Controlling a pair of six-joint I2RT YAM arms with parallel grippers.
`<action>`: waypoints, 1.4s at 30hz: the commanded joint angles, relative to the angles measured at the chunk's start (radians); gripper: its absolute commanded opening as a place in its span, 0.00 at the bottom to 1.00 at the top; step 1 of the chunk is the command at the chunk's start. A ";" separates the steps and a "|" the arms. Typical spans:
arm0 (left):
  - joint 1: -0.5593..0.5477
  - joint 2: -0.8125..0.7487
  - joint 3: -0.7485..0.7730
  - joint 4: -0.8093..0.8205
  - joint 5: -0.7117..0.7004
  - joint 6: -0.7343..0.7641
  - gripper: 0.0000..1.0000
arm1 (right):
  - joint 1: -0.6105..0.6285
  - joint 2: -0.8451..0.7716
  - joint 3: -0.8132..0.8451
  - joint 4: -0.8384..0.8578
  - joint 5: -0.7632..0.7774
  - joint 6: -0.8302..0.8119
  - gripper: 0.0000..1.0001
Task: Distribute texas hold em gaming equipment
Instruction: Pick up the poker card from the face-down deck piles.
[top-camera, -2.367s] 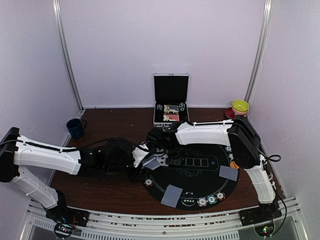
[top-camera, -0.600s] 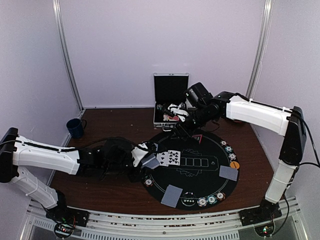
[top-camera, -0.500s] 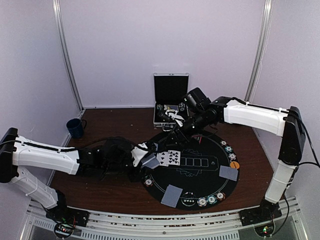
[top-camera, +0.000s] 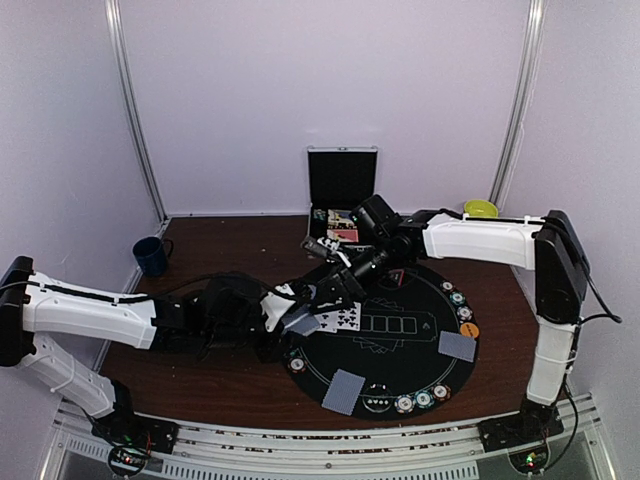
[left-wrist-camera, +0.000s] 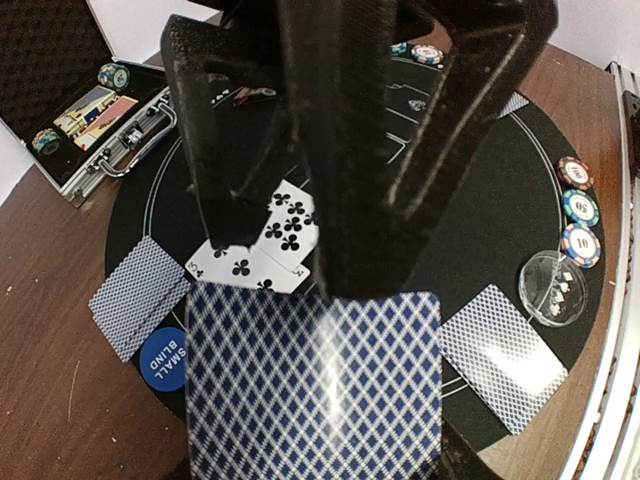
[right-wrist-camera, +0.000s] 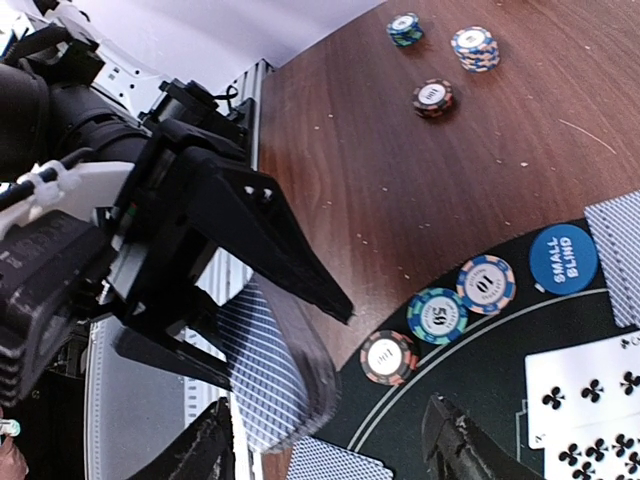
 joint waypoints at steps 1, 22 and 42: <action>0.000 -0.013 0.004 0.062 0.013 0.004 0.53 | 0.034 0.032 0.004 0.032 -0.044 0.032 0.66; 0.000 -0.002 0.006 0.066 0.013 0.009 0.53 | 0.062 0.081 -0.024 0.171 0.004 0.210 0.52; 0.000 -0.007 0.003 0.063 0.004 0.010 0.53 | 0.029 0.049 -0.009 0.003 0.142 0.095 0.23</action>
